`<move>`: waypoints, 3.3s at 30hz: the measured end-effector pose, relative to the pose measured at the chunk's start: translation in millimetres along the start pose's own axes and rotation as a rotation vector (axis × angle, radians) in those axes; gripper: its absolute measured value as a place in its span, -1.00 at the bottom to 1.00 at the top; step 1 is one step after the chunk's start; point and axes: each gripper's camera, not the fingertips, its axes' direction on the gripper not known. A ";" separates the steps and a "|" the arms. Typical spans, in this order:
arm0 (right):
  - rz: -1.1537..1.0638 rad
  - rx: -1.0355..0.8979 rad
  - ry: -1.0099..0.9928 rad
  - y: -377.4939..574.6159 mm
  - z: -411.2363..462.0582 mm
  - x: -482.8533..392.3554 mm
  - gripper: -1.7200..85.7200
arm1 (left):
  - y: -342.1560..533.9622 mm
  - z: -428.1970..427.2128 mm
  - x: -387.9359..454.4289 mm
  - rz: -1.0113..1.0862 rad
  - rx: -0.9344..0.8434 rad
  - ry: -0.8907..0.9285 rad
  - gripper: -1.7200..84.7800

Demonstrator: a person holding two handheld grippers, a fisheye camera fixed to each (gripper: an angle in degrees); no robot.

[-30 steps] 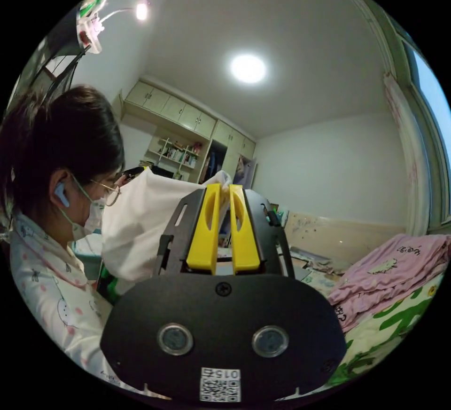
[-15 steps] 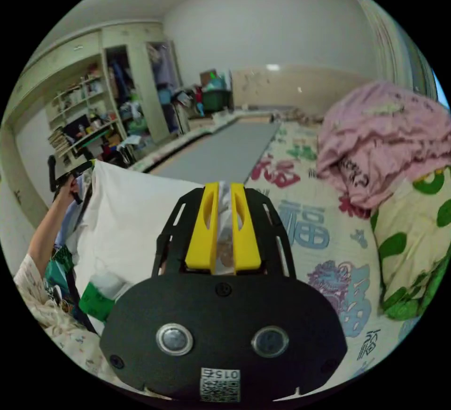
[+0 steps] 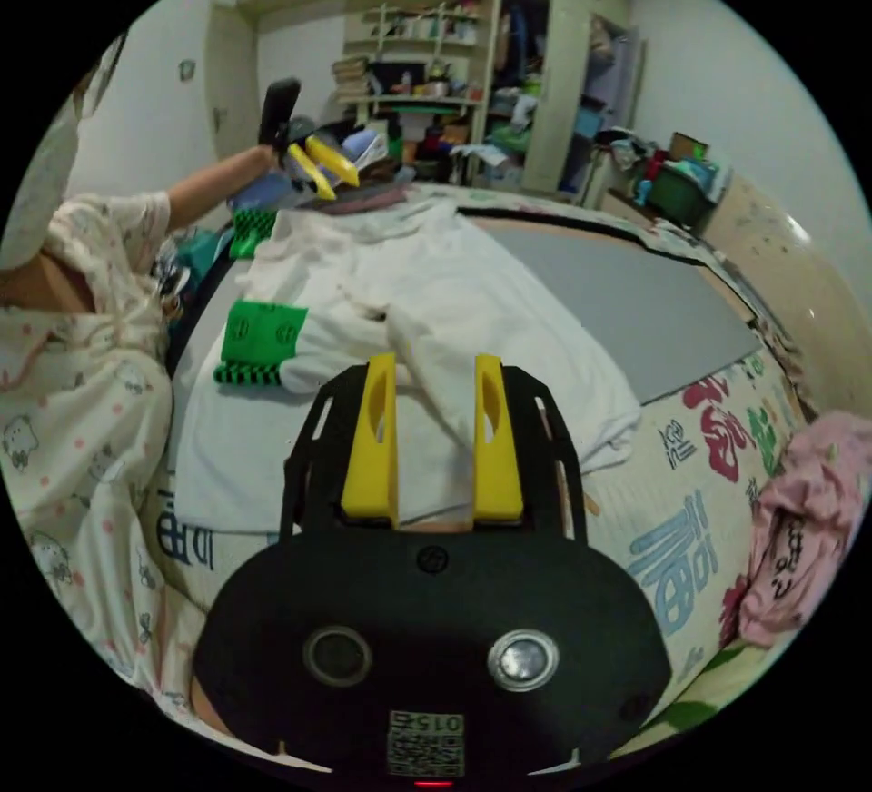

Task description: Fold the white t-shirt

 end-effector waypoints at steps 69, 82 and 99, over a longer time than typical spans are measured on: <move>-0.293 -0.122 -0.260 267.0 -86.0 120.8 -0.68 | 93.8 -393.2 189.5 -0.761 0.243 -0.534 -0.78; -0.303 -0.165 -0.265 297.2 -53.3 157.1 -0.65 | 239.7 -428.2 111.7 -1.264 0.173 -0.425 -0.67; -0.292 -0.065 -0.219 318.9 -51.5 176.8 -0.87 | 254.3 -500.7 94.3 -1.279 0.294 -0.467 -0.95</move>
